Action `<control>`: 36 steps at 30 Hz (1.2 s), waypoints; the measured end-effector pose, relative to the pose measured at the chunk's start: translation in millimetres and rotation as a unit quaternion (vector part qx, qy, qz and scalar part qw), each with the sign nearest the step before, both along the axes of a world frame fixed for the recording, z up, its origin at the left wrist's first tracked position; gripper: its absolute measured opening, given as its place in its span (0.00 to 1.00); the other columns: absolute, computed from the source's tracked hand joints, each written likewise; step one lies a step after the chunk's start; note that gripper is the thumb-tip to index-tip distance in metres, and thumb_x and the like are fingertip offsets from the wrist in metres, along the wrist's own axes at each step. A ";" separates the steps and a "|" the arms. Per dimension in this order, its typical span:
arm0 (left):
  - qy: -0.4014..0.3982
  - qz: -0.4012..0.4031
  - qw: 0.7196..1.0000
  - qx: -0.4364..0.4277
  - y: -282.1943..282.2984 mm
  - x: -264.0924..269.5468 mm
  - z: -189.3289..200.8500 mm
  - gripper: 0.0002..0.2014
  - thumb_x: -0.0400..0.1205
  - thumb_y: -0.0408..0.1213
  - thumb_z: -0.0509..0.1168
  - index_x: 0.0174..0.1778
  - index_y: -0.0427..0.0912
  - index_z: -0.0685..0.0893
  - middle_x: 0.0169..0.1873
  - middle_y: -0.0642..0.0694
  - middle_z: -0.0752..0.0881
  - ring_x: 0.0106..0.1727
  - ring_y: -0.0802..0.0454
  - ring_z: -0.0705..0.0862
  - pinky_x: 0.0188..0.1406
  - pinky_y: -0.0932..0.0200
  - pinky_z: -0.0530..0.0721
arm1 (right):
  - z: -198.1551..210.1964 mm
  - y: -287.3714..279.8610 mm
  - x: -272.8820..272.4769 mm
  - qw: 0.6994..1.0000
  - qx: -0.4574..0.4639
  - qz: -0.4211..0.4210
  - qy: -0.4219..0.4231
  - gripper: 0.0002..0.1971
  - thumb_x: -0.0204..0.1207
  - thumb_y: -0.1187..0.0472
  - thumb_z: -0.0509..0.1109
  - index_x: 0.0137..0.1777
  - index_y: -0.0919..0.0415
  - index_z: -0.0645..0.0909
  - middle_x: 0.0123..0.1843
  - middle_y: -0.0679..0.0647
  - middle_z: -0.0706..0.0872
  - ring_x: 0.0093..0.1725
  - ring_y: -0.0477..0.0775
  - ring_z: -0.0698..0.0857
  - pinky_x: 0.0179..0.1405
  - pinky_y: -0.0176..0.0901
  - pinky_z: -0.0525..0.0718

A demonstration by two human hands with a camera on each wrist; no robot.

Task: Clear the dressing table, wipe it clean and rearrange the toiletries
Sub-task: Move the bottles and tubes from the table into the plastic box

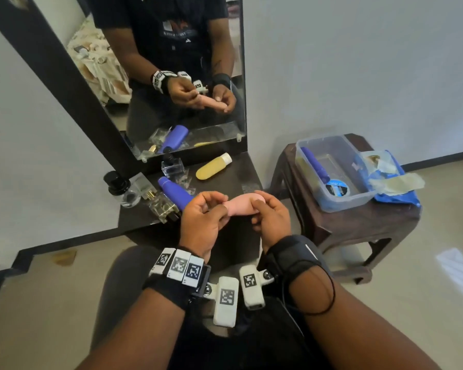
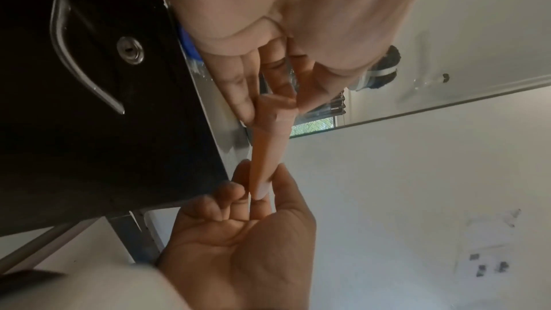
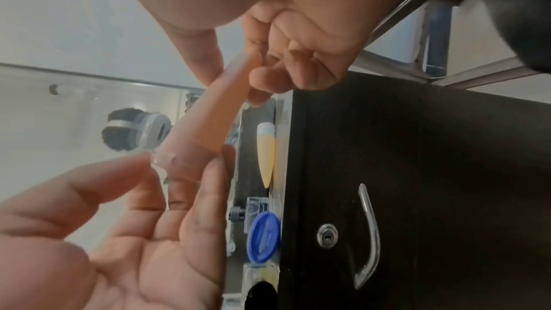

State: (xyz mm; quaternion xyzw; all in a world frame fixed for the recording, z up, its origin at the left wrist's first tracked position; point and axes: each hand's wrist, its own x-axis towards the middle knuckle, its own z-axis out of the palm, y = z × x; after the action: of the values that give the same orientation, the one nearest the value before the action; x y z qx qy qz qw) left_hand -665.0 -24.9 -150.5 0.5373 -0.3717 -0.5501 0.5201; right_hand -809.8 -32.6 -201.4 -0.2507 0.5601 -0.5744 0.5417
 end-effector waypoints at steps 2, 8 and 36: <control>0.008 -0.029 1.000 0.001 6.2 -7.7 -3.5 0.17 0.82 0.17 0.68 0.42 0.46 0.89 0.43 0.45 0.91 0.49 0.44 0.87 0.52 0.46 0.86 | 0.8 6.6 -6.3 0.999 0.013 -0.037 -0.019 0.07 0.85 0.62 0.70 0.57 0.53 0.88 0.41 0.59 0.85 0.29 0.49 0.77 0.24 0.39 0.77; 0.005 -0.122 0.992 -0.003 31.0 -30.2 -1.7 0.10 0.82 0.22 0.72 0.44 0.43 0.90 0.45 0.41 0.93 0.47 0.45 0.91 0.46 0.52 0.88 | 20.2 40.4 -33.3 0.990 0.021 -0.138 -0.016 0.12 0.85 0.57 0.70 0.65 0.56 0.87 0.49 0.58 0.89 0.42 0.52 0.85 0.39 0.46 0.85; -0.653 -0.115 0.746 -0.062 -47.0 17.5 1.0 0.27 0.74 0.59 0.80 0.65 0.54 0.84 0.65 0.51 0.84 0.69 0.47 0.82 0.61 0.42 0.85 | -7.2 -74.6 -142.1 0.933 -0.012 -0.358 0.041 0.21 0.83 0.55 0.72 0.74 0.49 0.75 0.67 0.52 0.89 0.64 0.55 0.90 0.66 0.56 0.89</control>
State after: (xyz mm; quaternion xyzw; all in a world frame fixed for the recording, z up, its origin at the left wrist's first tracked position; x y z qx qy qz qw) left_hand -647.5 -71.9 -149.5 0.6850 -0.7129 -0.0959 0.1155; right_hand -951.9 -107.2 -208.6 -0.0632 0.6276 -0.7261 0.2735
